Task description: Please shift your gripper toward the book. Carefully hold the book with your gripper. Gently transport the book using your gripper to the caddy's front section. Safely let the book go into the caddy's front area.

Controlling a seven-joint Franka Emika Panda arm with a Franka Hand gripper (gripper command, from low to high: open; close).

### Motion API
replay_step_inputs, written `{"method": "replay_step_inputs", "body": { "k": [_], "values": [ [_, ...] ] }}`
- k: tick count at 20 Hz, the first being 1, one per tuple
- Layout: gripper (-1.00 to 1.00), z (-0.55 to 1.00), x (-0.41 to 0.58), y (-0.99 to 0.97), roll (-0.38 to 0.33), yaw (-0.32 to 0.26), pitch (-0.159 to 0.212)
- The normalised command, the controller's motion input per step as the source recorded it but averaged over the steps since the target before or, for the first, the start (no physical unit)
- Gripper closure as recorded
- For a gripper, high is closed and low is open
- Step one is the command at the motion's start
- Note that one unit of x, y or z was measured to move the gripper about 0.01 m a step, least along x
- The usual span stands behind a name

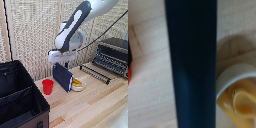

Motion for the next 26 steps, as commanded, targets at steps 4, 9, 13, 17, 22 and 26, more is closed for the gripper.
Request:
{"method": "replay_step_inputs", "body": {
  "k": [4,9,13,17,22,26],
  "values": [
    [1.0,-0.12,0.306,-0.06,-0.002,0.16,0.036],
    [1.0,-0.06,0.307,0.0,-0.011,0.102,0.068],
    [1.0,-0.04,0.21,0.0,-0.02,0.034,0.096],
    [1.0,-0.05,0.039,0.05,-0.033,0.0,0.054],
    [1.0,0.22,0.0,0.01,-0.009,-0.048,-0.014],
    [1.0,0.93,-0.073,-0.01,0.054,-0.178,0.01]
  ]
}}
